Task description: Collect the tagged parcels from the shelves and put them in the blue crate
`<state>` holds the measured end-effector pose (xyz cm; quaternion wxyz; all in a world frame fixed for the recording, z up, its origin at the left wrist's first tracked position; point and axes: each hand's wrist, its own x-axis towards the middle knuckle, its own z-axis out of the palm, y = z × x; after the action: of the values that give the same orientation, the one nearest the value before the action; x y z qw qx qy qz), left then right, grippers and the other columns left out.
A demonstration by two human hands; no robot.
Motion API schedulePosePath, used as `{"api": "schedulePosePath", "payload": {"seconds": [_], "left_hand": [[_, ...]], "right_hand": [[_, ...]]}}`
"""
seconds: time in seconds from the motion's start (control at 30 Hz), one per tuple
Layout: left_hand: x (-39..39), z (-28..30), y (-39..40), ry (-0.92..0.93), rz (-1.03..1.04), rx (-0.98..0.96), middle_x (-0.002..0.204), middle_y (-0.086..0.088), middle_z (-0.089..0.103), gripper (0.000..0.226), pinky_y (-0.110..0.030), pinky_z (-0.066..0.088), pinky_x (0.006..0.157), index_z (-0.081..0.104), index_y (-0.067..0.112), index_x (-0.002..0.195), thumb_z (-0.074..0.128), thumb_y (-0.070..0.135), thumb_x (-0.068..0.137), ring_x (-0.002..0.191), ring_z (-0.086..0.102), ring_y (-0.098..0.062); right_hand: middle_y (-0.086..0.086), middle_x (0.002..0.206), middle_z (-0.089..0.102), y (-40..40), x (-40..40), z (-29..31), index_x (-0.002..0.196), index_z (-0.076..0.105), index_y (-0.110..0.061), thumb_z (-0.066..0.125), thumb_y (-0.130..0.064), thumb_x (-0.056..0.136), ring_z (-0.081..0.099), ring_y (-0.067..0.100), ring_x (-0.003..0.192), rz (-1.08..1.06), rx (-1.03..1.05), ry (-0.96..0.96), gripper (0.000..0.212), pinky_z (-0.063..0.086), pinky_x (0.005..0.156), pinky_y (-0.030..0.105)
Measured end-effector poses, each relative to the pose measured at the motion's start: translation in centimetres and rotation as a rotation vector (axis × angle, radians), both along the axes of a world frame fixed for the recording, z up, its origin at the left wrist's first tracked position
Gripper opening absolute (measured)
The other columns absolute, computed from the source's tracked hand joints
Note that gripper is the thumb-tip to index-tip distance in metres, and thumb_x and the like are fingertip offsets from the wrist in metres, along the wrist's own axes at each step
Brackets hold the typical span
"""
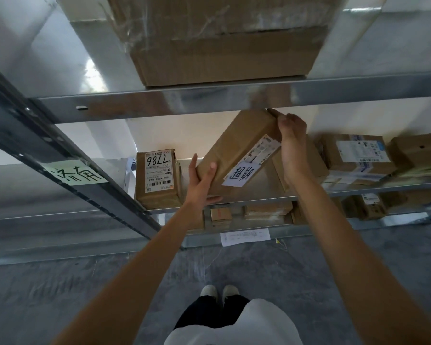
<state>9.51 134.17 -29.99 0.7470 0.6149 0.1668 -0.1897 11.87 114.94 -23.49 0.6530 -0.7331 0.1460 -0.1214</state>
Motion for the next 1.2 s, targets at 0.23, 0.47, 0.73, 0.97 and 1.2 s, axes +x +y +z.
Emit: {"api": "schedulePosePath", "payload": {"seconds": [0.23,0.47,0.73,0.97,1.2], "left_hand": [[-0.7,-0.7,0.7,0.169,-0.238,-0.022,0.127,-0.009,0.064,0.101,-0.051,0.050,0.097,0.051,0.029,0.135,0.046,0.092,0.056,0.113,0.063,-0.029],[-0.8,1.7,0.0,-0.004,-0.301,0.094,0.100,-0.011,0.072,0.068,-0.030,0.058,0.061,0.060,0.020,0.119,0.026,0.068,0.086,0.078,0.073,-0.020],[0.3,3.4,0.4,-0.160,-0.098,-0.040,0.110,-0.007,0.072,0.055,-0.050,0.053,0.092,0.057,0.021,0.130,0.038,0.058,0.094,0.097,0.071,-0.027],[-0.2,2.7,0.7,-0.073,-0.116,-0.076,0.107,-0.009,0.073,0.056,-0.039,0.059,0.080,0.061,0.020,0.126,0.034,0.058,0.095,0.091,0.072,-0.028],[0.1,2.5,-1.3,-0.091,-0.206,-0.064,0.106,-0.010,0.073,0.058,-0.047,0.055,0.089,0.061,0.019,0.126,0.033,0.059,0.095,0.094,0.071,-0.031]], "right_hand": [[0.011,0.134,0.043,0.3,-1.3,0.0,0.127,0.046,-0.032,0.073,-0.051,0.074,0.056,0.024,0.119,-0.103,0.076,-0.129,0.063,0.053,0.096,0.040],[-0.018,0.109,0.055,2.5,-3.4,-2.1,0.145,0.029,-0.029,0.064,-0.026,0.093,0.069,0.000,0.088,-0.113,0.232,-0.057,0.062,0.054,0.073,0.023],[-0.003,0.111,0.072,4.4,-4.6,-3.7,0.135,0.053,-0.026,0.044,-0.046,0.099,0.071,0.016,0.098,0.064,0.259,0.111,0.042,0.057,0.079,0.033],[0.000,0.123,0.067,5.9,-6.0,-4.1,0.136,0.050,-0.029,0.048,-0.046,0.098,0.069,0.018,0.106,0.006,0.341,0.100,0.042,0.058,0.079,0.030],[0.011,0.114,0.066,4.8,-7.9,-2.8,0.111,0.053,-0.034,0.058,-0.031,0.096,0.070,0.019,0.092,-0.208,0.354,-0.008,0.016,0.056,0.076,0.033]]}}
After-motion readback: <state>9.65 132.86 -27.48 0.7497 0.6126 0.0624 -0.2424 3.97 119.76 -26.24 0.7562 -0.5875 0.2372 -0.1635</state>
